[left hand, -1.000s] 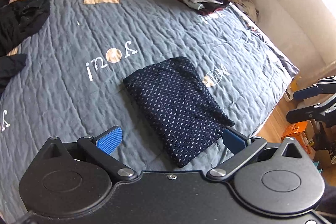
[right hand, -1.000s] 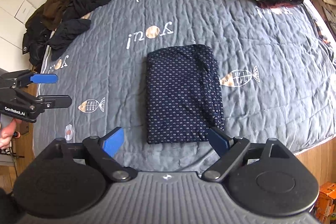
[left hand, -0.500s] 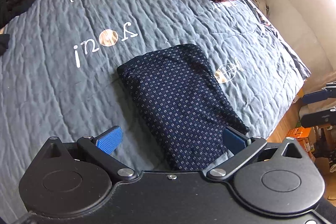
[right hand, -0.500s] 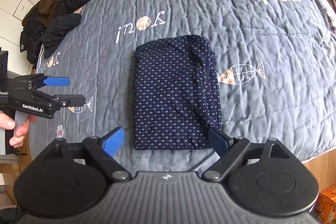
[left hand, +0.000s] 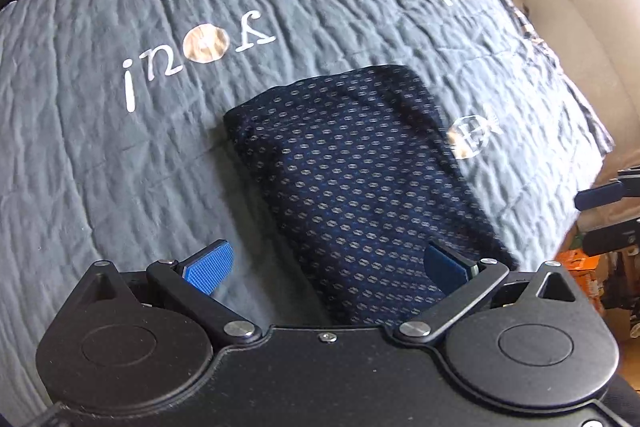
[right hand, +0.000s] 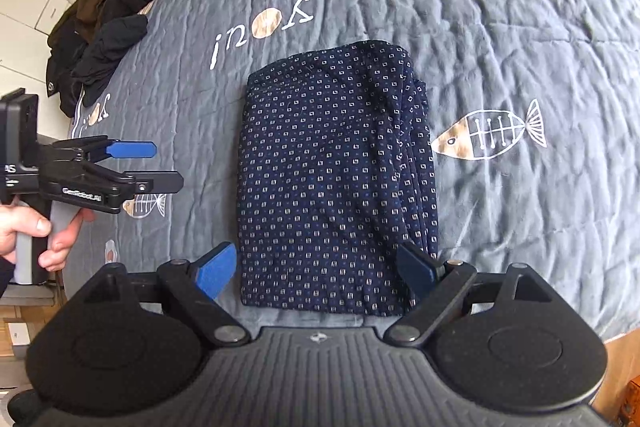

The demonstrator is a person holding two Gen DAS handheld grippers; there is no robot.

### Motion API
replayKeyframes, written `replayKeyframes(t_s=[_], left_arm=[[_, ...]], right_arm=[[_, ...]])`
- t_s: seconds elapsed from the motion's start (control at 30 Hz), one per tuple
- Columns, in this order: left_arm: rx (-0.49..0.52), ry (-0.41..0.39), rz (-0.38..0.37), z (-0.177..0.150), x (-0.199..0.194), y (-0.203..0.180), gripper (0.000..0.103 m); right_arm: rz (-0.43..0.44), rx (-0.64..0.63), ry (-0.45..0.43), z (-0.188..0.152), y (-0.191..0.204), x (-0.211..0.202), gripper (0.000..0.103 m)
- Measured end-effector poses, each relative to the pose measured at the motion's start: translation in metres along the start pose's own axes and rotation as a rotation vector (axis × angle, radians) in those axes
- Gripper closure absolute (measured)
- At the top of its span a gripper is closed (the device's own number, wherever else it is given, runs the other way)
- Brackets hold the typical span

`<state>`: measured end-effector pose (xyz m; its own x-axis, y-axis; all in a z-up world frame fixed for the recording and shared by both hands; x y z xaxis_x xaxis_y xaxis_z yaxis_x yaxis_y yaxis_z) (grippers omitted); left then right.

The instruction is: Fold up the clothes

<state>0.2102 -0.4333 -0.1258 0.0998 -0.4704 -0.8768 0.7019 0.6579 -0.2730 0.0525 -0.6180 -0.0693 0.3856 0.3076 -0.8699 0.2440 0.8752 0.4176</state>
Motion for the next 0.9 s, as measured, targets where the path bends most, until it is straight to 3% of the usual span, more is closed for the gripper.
replayKeyframes(t_s=[0.23, 0.43, 0.73, 0.9], left_arm=[[-0.014, 0.013, 0.023, 0.01, 0.025, 0.018, 0.0], [-0.042, 0.011, -0.008, 0.021, 0.04, 0.026, 0.001], [-0.189, 0.012, -0.136, 0.027, 0.064, 0.052, 0.0], [-0.348, -0.015, -0.28, 0.026, 0.077, 0.067, 0.002]], right_arm=[[0.01, 0.021, 0.026, -0.002, -0.016, 0.025, 0.016], [0.01, 0.017, 0.041, 0.005, -0.022, 0.034, 0.016], [0.014, 0.021, 0.048, 0.012, -0.021, 0.04, 0.016], [0.006, 0.027, 0.058, 0.009, -0.023, 0.043, 0.016]])
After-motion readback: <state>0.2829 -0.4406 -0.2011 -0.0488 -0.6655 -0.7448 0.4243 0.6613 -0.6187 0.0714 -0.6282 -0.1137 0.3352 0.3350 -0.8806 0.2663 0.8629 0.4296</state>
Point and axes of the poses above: each gripper's, at about its wrist camera, not at the fingertips, and x roughly the way its jaws point, y to its left, z to its top, the point moved 9 cm from there along x, roughly the way its jaws point, and after that the axes turned 8 degrees about -y, right-handed, at the moved point
